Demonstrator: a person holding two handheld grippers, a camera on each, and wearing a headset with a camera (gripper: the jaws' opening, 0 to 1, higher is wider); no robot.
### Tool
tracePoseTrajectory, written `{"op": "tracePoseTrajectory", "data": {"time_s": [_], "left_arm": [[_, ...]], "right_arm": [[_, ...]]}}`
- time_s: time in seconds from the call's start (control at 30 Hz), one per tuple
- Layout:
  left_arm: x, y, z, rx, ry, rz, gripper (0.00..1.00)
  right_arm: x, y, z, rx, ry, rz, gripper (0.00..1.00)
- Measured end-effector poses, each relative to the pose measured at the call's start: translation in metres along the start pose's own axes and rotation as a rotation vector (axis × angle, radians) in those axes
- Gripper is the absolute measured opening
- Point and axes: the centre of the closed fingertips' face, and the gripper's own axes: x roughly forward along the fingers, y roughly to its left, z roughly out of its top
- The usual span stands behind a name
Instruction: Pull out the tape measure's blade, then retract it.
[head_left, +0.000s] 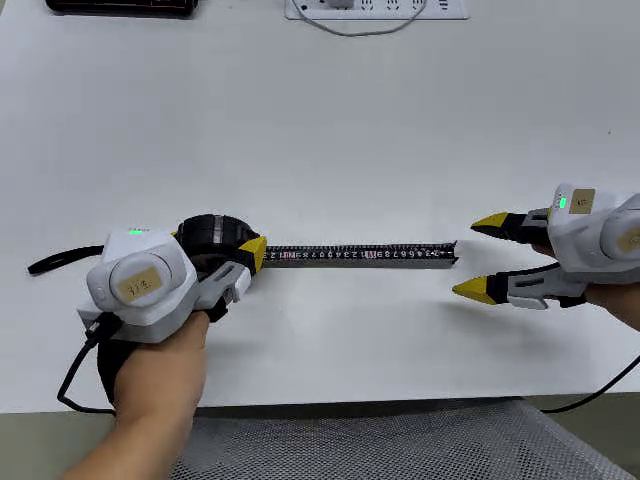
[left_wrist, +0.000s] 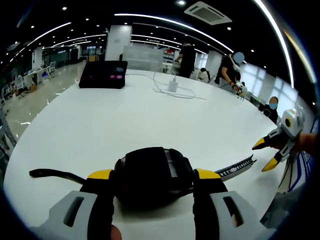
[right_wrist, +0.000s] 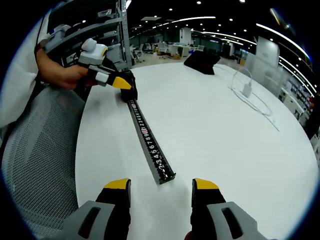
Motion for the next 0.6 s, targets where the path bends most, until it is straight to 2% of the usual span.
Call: {"op": "tracePoseTrajectory", "data": {"time_s": [0.3, 0.6], "left_arm": [[0.0, -0.001, -0.001, -0.001, 0.008, -0.003, 0.59], [-0.002, -0.002, 0.0, -0.001, 0.009, -0.005, 0.59]], "right_arm": [[0.008, 0.003, -0.005, -0.023, 0.054, 0.071, 0.39], [0.02, -0.003, -0.007, -0.109, 0.11, 0.112, 0.3]]}}
